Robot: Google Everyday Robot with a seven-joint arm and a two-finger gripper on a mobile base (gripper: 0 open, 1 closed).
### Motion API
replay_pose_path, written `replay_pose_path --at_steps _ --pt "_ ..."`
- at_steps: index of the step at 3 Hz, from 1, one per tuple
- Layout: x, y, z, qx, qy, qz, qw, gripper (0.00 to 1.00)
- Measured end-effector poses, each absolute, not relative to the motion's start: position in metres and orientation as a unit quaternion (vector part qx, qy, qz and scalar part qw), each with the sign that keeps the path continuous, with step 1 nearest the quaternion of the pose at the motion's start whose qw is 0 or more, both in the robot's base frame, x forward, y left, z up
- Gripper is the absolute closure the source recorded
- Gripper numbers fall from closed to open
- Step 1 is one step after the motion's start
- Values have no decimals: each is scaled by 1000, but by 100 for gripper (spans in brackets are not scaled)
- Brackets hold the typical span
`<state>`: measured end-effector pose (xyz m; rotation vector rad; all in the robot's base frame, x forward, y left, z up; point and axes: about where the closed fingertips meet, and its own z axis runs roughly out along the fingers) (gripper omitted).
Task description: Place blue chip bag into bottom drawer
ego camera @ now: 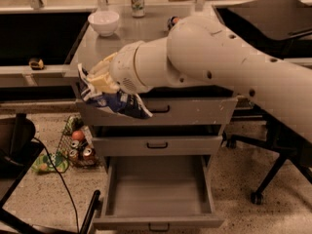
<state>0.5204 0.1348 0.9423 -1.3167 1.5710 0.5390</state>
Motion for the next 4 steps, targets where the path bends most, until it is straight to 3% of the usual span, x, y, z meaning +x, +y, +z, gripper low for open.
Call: replay_pose_path --at_steps 1,4 --pt "479 123 896 -517 688 230 454 100" --pt "461 111 857 -473 732 236 429 100"
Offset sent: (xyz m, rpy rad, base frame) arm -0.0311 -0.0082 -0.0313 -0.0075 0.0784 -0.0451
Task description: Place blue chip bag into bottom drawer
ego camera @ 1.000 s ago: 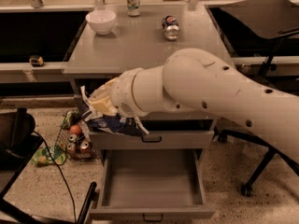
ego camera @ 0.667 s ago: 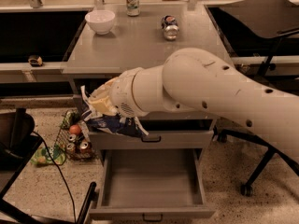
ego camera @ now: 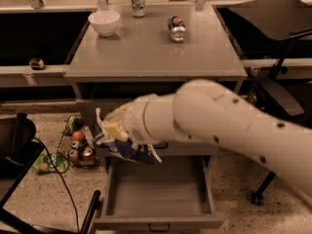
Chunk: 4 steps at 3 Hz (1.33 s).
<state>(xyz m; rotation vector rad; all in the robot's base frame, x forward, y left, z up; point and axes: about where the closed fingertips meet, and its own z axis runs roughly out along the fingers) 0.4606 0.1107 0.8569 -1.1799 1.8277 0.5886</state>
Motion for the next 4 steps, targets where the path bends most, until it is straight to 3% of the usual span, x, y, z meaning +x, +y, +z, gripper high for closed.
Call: replay_pose_path --at_steps 2,4 --pt "396 60 713 -356 824 256 359 100" --pt "415 38 690 -337 834 236 369 100"
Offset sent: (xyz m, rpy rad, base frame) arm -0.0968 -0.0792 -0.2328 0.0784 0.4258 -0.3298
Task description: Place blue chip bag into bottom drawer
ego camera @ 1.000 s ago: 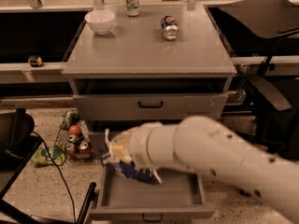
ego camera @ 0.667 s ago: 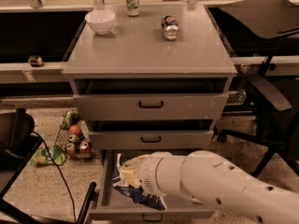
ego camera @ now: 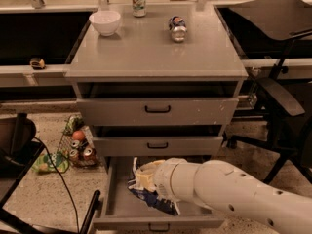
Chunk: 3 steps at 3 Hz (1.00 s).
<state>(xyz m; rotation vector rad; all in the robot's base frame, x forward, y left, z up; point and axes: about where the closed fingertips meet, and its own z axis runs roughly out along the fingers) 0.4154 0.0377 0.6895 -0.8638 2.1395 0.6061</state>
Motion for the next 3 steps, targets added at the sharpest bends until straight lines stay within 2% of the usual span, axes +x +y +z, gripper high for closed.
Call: replay_pose_path --at_steps 2,3 --pt "491 -24 592 -276 860 199 381 100" --pt "490 -26 573 -265 866 208 370 100"
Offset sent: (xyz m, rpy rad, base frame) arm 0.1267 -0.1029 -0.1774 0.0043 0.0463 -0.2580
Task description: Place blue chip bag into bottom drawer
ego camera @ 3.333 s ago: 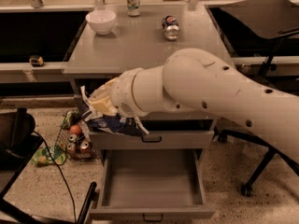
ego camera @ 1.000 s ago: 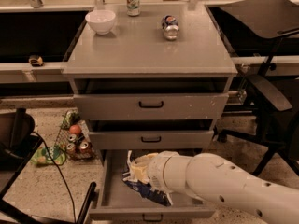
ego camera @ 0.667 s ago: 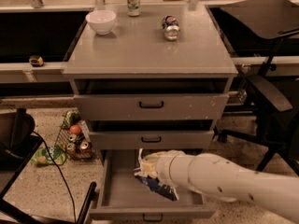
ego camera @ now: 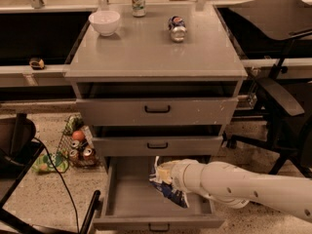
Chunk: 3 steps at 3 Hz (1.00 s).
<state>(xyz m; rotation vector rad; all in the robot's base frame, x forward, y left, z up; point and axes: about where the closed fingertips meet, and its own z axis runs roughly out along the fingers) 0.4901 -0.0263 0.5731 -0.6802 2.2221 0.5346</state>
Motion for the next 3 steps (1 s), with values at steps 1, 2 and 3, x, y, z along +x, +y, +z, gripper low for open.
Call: replay_pose_path --at_steps 1,2,3 --pt "490 -26 573 -265 866 208 370 100" --pt "505 -28 548 -259 875 197 358 100" --pt "541 -34 487 -245 890 186 335 100"
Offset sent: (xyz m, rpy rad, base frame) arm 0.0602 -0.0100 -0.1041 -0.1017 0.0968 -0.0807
